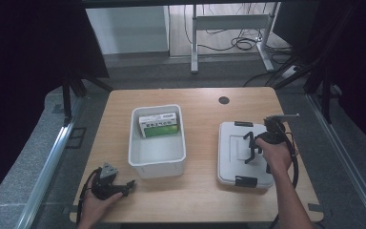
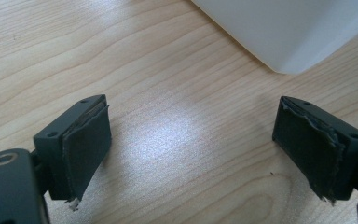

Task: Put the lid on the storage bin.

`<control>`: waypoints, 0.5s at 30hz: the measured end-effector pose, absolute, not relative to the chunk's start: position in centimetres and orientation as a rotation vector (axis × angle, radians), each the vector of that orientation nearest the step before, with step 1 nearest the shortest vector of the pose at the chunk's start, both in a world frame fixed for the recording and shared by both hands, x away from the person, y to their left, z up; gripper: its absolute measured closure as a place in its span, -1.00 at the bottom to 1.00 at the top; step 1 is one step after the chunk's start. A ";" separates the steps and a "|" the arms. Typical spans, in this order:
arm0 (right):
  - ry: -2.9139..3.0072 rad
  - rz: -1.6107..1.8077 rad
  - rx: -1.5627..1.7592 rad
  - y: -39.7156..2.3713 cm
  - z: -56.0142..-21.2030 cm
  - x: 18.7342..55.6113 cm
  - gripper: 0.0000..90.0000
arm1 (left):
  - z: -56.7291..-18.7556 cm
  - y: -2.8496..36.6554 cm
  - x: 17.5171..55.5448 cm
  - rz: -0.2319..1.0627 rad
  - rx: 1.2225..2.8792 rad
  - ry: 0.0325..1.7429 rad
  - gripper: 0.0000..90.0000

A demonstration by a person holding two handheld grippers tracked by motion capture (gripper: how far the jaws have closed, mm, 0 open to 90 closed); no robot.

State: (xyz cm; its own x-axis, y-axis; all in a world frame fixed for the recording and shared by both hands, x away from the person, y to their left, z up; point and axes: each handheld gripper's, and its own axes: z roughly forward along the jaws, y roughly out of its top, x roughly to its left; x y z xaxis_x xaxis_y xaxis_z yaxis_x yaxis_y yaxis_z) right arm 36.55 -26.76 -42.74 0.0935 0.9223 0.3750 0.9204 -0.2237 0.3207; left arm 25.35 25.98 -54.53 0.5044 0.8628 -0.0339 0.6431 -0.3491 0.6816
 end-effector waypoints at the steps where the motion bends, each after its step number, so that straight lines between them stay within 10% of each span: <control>1: 1.949 0.814 2.318 -26.8 -42.6 36.5 0.90 | -54.5 26.0 25.3 0.442 2.107 1.228 -0.75; 15: 1.973 0.871 2.272 -26.2 -41.0 36.0 0.90 | -54.5 26.0 25.4 0.442 2.107 1.227 -0.75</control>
